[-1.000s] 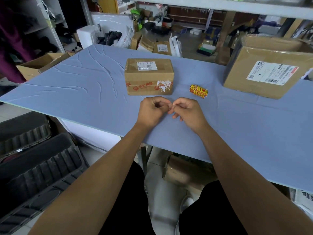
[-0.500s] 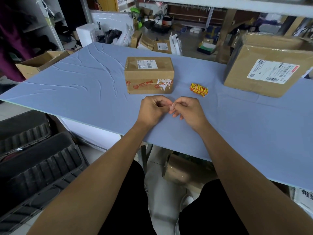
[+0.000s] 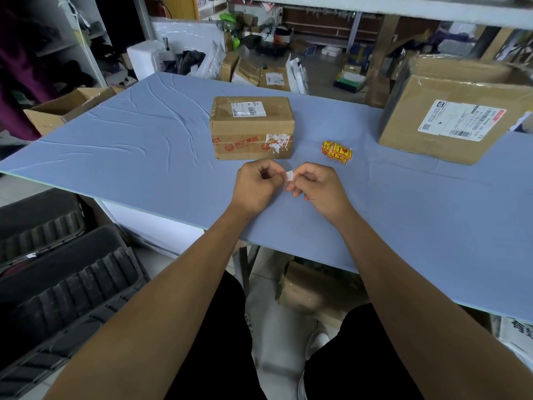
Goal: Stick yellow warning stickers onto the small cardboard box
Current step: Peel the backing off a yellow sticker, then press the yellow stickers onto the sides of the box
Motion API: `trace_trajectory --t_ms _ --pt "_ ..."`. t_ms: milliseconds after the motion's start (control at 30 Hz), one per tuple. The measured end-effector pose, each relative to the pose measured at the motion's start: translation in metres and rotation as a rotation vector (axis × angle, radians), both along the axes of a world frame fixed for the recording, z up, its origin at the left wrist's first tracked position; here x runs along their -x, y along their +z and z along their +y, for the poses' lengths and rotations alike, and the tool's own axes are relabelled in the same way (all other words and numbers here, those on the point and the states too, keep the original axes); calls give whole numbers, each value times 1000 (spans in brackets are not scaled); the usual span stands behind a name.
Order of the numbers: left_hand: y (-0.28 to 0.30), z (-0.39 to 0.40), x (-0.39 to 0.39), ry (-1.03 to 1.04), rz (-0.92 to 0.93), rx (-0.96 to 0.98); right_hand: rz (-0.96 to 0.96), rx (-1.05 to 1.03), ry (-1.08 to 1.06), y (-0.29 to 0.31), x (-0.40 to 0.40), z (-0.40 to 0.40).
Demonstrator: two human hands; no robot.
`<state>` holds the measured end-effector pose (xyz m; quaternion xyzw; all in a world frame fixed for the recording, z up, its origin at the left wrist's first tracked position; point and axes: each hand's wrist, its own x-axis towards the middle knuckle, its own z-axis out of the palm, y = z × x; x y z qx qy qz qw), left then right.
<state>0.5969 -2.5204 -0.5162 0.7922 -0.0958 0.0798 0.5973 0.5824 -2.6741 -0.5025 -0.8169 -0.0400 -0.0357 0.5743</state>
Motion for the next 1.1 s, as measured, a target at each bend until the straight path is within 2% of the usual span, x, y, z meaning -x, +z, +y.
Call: trace_trajectory --t_ms 300,533,800,933,1100 --pt "4 2 3 85 29 243 -31 -14 -221 -4 0 0" --pt "1 3 -1 146 5 305 -40 43 -334 -8 -2 -2" --pt "0 3 -2 120 -39 310 -41 149 -685 -10 -10 -8" --pt "-3 3 -4 113 -21 176 -31 114 -624 -10 -10 -4" --pt "-1 -3 1 118 11 31 -124 21 -455 -10 -5 -6"
